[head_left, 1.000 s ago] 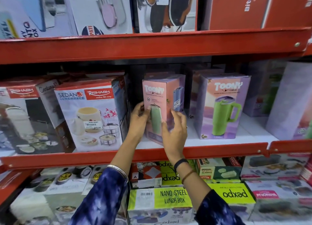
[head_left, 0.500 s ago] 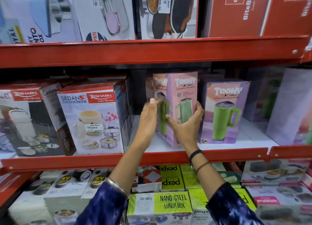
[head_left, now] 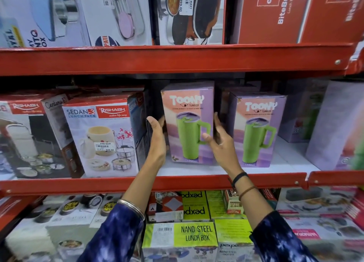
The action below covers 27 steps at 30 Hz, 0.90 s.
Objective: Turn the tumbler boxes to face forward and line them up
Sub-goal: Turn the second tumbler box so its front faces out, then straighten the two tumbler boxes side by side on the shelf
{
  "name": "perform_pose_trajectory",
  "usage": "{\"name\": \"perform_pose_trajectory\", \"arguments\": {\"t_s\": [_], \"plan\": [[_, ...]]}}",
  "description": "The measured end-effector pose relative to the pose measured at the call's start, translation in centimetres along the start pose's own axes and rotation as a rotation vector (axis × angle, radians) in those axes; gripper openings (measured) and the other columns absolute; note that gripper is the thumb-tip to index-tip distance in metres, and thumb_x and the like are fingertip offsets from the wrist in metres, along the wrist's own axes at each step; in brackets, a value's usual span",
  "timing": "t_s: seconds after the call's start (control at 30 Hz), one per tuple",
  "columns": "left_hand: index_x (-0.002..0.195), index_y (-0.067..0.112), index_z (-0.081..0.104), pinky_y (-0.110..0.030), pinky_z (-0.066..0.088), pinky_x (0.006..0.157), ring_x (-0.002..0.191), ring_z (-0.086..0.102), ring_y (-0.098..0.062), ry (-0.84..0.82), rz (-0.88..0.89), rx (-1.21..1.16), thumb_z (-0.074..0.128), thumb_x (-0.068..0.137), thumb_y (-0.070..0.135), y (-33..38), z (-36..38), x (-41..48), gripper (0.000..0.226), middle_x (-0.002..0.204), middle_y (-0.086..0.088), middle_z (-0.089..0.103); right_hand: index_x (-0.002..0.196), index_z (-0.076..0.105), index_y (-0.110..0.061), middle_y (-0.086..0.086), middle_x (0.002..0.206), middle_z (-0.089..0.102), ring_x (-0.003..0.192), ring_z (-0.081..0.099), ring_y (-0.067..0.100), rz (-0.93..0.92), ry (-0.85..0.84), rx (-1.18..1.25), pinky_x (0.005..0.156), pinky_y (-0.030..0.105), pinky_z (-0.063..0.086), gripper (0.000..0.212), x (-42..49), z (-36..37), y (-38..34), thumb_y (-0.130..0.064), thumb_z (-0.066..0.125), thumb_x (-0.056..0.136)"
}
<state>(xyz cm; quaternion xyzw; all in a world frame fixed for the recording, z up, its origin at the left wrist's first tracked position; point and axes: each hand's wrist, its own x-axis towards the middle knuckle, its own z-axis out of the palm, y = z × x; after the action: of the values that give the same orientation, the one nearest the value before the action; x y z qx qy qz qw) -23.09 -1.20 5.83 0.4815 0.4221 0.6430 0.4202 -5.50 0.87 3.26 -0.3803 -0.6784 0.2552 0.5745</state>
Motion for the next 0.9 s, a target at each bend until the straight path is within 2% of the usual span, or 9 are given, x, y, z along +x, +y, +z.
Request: {"name": "perform_pose_trajectory", "arguments": {"t_s": [0.1,0.2,0.3,0.4,0.5,0.57,0.63,0.73,0.9], "plan": [[0.142,0.040,0.032,-0.061,0.020,0.115,0.144,0.025,-0.021,-0.005,0.036,0.054,0.010,0.047,0.100,-0.2,0.0,-0.7,0.114,0.157,0.008,0.028,0.144,0.032,-0.023,0.000,0.141,0.052,0.127,0.050,0.014,0.035,0.008,-0.035,0.106,0.041,0.043,0.064,0.0,-0.1,0.7,-0.033,0.059,0.087],[0.142,0.040,0.032,-0.060,0.018,0.117,0.145,0.024,-0.022,0.001,0.048,0.095,0.011,0.043,0.102,-0.7,0.1,-0.9,0.120,0.157,0.006,0.028,0.143,0.035,-0.019,0.003,0.139,0.053,0.123,0.055,0.014,0.072,0.011,-0.035,0.104,0.040,0.044,0.061,-0.2,0.0,1.1,-0.024,0.061,0.088],[0.139,0.044,0.035,-0.060,0.020,0.116,0.143,0.029,-0.022,0.015,0.032,0.116,0.009,0.046,0.101,-1.5,-0.1,-1.0,0.112,0.155,0.004,0.034,0.143,0.034,-0.027,0.001,0.140,0.053,0.119,0.059,0.023,0.091,-0.006,-0.038,0.103,0.045,0.046,0.066,-0.4,0.3,1.8,-0.032,0.062,0.084],[0.143,0.040,0.029,-0.058,0.017,0.118,0.145,0.023,-0.020,0.025,0.053,0.178,0.005,0.053,0.097,-1.9,-0.2,-1.3,0.110,0.157,0.005,0.029,0.143,0.034,-0.026,0.003,0.139,0.054,0.122,0.056,0.020,0.113,-0.027,-0.040,0.105,0.043,0.044,0.065,-0.3,0.3,2.1,-0.026,0.063,0.085],[0.144,0.042,0.024,-0.058,0.015,0.118,0.147,0.018,-0.018,0.030,0.089,0.194,0.005,0.056,0.096,-2.0,-0.2,-1.6,0.105,0.159,0.005,0.023,0.142,0.037,-0.021,-0.001,0.143,0.048,0.128,0.049,0.012,0.120,-0.035,0.007,0.108,0.030,0.039,0.059,-0.2,0.1,1.5,-0.030,0.058,0.088],[0.139,0.055,0.024,-0.061,0.017,0.117,0.146,0.019,-0.019,0.031,0.126,0.158,0.008,0.058,0.095,-2.2,-0.3,-2.0,0.092,0.159,0.004,0.022,0.137,0.042,-0.019,-0.006,0.139,0.047,0.124,0.046,0.008,0.147,0.061,0.055,0.103,0.024,0.038,0.051,-0.7,0.1,0.8,-0.038,0.051,0.090],[0.125,0.069,0.030,-0.062,0.019,0.115,0.145,0.023,-0.020,0.018,0.153,0.132,0.012,0.060,0.095,-2.7,-0.6,-2.3,0.072,0.158,0.005,0.025,0.124,0.051,-0.024,-0.004,0.128,0.055,0.118,0.051,0.012,0.185,0.187,0.142,0.104,0.036,0.043,0.049,-1.4,0.4,0.8,-0.055,0.045,0.087],[0.122,0.069,0.036,-0.062,0.021,0.115,0.144,0.027,-0.021,-0.007,0.150,0.144,0.011,0.062,0.094,-3.5,-1.0,-2.4,0.070,0.157,0.006,0.029,0.123,0.057,-0.020,0.004,0.131,0.059,0.121,0.055,0.019,0.261,0.183,0.271,0.103,0.046,0.045,0.079,-2.3,0.8,0.5,-0.078,0.037,0.073],[0.119,0.070,0.039,-0.065,0.025,0.112,0.143,0.028,-0.026,-0.011,0.128,0.143,0.012,0.061,0.095,-3.3,-1.2,-2.9,0.069,0.157,0.004,0.028,0.125,0.057,-0.014,0.011,0.139,0.052,0.127,0.050,0.024,0.296,0.168,0.367,0.107,0.044,0.042,0.077,-3.2,0.7,-0.4,-0.067,0.031,0.077]]}}
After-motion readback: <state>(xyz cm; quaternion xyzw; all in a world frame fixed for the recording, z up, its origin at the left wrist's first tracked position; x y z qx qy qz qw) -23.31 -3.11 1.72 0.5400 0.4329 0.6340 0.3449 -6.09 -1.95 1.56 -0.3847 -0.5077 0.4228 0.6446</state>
